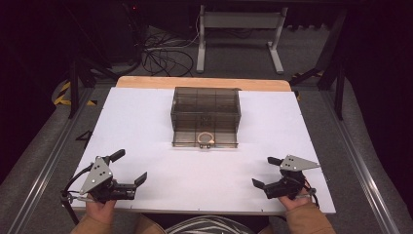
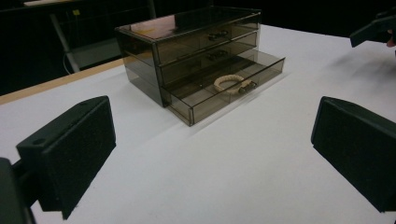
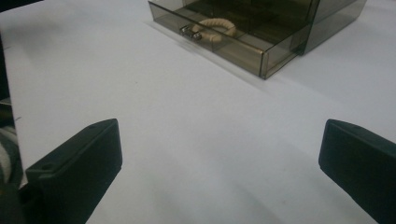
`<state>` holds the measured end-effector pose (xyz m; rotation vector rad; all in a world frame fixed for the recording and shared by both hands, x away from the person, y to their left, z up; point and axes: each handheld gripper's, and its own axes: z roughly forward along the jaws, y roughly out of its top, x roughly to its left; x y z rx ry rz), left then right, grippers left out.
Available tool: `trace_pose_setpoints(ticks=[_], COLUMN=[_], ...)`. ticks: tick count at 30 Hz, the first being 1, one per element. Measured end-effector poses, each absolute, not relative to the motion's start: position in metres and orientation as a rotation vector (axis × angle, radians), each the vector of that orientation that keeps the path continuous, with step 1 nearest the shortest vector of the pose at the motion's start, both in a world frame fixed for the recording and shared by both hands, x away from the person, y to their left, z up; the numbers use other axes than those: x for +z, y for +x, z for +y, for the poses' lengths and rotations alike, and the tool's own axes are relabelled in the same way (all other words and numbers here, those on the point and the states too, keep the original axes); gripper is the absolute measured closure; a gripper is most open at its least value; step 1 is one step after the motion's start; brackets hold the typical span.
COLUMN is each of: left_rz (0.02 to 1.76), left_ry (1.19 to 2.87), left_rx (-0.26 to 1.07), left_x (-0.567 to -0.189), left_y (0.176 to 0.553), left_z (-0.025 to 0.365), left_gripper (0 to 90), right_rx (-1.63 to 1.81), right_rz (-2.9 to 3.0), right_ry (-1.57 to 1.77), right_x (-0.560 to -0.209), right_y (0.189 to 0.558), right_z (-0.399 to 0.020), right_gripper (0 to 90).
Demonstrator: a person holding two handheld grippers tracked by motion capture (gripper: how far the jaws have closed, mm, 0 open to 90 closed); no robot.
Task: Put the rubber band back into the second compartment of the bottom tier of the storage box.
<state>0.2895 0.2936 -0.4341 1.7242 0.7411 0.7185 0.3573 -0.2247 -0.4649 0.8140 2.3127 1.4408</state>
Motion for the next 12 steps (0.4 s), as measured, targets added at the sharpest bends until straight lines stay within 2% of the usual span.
trace_pose_setpoints(ticks=[12], left_rz=[0.750], left_ry=[1.738], left_rx=[0.731], left_x=[-0.4352], left_y=[0.2916], left_z=[0.2936], left_gripper=[0.6], right_rx=[1.366], right_rz=[2.267], right_ry=[0.781], right_x=[-0.4606], right_y=[0.3585], right_z=[-0.2203], right_gripper=[0.0])
